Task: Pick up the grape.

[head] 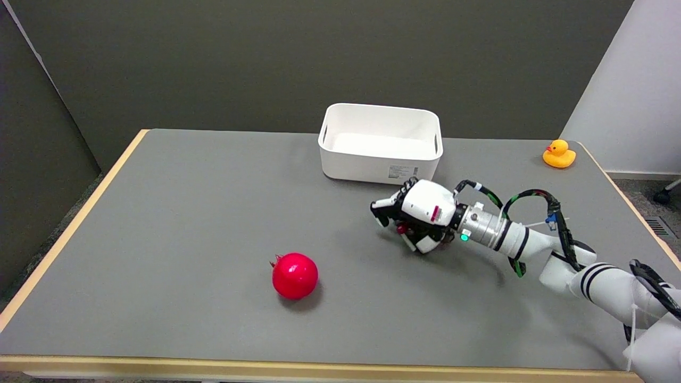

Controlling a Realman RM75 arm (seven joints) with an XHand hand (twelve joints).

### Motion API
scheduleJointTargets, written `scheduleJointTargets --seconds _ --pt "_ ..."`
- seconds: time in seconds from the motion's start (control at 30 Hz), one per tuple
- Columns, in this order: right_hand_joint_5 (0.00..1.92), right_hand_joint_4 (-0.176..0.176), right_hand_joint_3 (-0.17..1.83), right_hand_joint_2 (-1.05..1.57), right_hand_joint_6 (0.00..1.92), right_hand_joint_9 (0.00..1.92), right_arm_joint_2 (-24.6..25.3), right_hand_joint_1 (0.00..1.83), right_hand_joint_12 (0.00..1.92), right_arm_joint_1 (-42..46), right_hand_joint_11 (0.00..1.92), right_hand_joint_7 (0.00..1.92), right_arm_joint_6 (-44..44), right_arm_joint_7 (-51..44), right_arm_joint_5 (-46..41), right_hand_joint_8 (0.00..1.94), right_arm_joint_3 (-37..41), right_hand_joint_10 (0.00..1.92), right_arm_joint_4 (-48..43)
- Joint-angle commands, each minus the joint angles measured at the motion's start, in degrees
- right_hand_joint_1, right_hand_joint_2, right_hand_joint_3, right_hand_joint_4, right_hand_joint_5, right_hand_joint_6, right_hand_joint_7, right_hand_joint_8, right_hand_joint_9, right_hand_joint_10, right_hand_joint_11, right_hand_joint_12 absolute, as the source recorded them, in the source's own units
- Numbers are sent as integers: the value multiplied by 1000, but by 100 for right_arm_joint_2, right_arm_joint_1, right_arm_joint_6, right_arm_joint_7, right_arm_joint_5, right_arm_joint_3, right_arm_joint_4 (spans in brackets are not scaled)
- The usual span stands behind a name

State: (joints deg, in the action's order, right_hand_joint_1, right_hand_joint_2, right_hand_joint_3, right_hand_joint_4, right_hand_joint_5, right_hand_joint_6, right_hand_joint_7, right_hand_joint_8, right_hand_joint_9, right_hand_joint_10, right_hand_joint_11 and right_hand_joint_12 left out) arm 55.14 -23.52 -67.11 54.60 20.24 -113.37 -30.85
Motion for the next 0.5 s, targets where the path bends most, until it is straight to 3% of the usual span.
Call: scheduleJointTargets --seconds 0.03,0.3,0.5 --pt "658 54 1598 380 1618 1070 -269 1602 1921 -257 1163 1084 -10 398 -179 1620 544 1921 -1262" --pt "668 56 1612 374 1628 1080 -516 1604 1921 -683 1175 1085 653 499 -138 1633 672 1921 -2434" --pt "676 57 1633 365 1631 1092 -434 1608 1921 -1580 1184 1093 1259 642 88 1646 167 1921 -2668"
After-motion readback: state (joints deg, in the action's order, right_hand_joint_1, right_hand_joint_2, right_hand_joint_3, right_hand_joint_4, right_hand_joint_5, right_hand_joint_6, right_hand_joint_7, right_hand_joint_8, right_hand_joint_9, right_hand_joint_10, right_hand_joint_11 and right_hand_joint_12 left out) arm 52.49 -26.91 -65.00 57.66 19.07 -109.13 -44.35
